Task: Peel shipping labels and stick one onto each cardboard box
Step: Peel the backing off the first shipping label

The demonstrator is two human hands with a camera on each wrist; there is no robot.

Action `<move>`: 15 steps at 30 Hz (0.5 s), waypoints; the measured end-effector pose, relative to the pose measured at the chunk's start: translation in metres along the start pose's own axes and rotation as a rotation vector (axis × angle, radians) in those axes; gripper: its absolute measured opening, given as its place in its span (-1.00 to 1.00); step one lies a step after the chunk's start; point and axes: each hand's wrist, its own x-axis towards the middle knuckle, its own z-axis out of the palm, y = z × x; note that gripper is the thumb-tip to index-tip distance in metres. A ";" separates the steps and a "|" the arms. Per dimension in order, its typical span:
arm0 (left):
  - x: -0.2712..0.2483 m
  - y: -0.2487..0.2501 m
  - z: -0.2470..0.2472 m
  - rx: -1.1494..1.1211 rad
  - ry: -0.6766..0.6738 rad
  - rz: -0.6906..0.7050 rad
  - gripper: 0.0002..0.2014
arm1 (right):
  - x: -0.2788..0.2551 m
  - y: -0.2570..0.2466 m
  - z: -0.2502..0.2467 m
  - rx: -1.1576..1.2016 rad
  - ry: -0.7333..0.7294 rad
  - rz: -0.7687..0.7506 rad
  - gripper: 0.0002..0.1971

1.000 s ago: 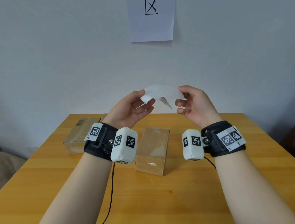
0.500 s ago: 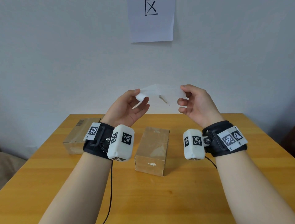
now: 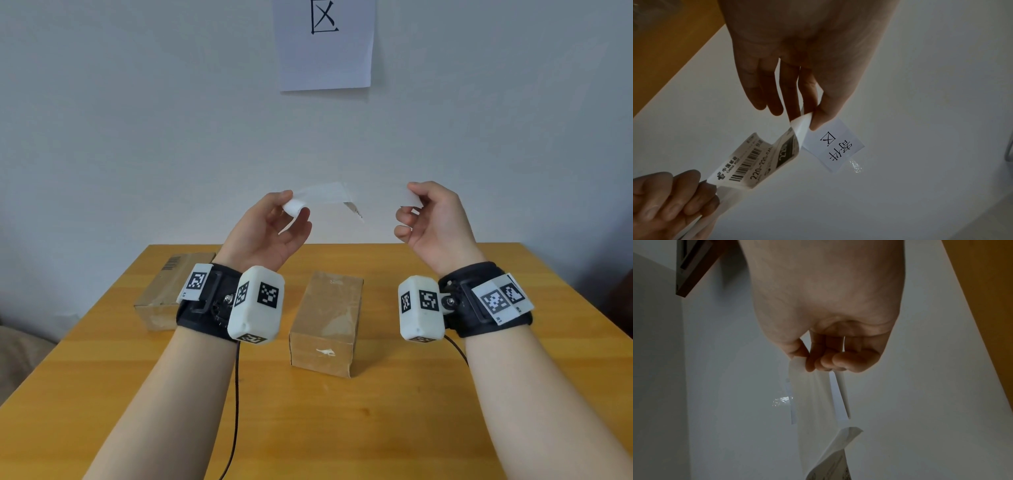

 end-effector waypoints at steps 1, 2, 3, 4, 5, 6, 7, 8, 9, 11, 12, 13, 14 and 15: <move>0.000 0.000 0.000 -0.005 0.001 0.001 -0.90 | 0.000 0.000 0.000 0.008 0.009 -0.012 -0.81; 0.000 0.000 -0.001 -0.013 0.000 0.003 -0.90 | 0.001 0.000 0.000 0.018 0.020 -0.023 -0.82; 0.001 -0.001 -0.001 -0.022 0.000 0.004 -0.90 | 0.001 0.000 0.000 0.027 0.033 -0.033 -0.83; 0.001 -0.001 -0.001 -0.030 0.002 0.005 -0.89 | 0.001 0.001 0.000 0.037 0.046 -0.041 -0.83; 0.001 -0.002 -0.002 -0.037 0.006 0.006 -0.88 | 0.002 0.001 0.000 0.046 0.056 -0.048 -0.83; 0.002 -0.001 -0.002 -0.044 0.012 0.005 -0.87 | 0.003 0.001 -0.001 0.054 0.064 -0.054 -0.83; 0.002 -0.001 -0.003 -0.052 0.016 0.004 -0.86 | 0.003 0.002 -0.002 0.060 0.070 -0.059 -0.82; 0.002 -0.001 -0.003 -0.057 0.020 0.003 -0.85 | 0.004 0.002 -0.003 0.066 0.073 -0.061 -0.82; 0.002 -0.001 -0.003 -0.058 0.023 0.002 -0.85 | 0.005 0.002 -0.004 0.071 0.074 -0.061 -0.83; 0.003 -0.001 -0.004 -0.056 0.032 0.001 -0.85 | 0.006 0.002 -0.006 0.078 0.076 -0.059 -0.85; 0.003 -0.001 -0.004 -0.056 0.035 0.002 -0.85 | 0.006 0.002 -0.007 0.081 0.076 -0.058 -0.86; 0.003 -0.001 -0.003 -0.057 0.036 0.003 -0.85 | 0.006 0.002 -0.008 0.090 0.075 -0.058 -0.87; 0.003 -0.001 -0.003 -0.055 0.036 0.002 -0.87 | 0.006 0.003 -0.009 0.106 0.071 -0.059 -0.88; 0.004 -0.002 -0.004 -0.047 0.037 0.003 -0.89 | 0.006 0.002 -0.010 0.122 0.066 -0.063 -0.88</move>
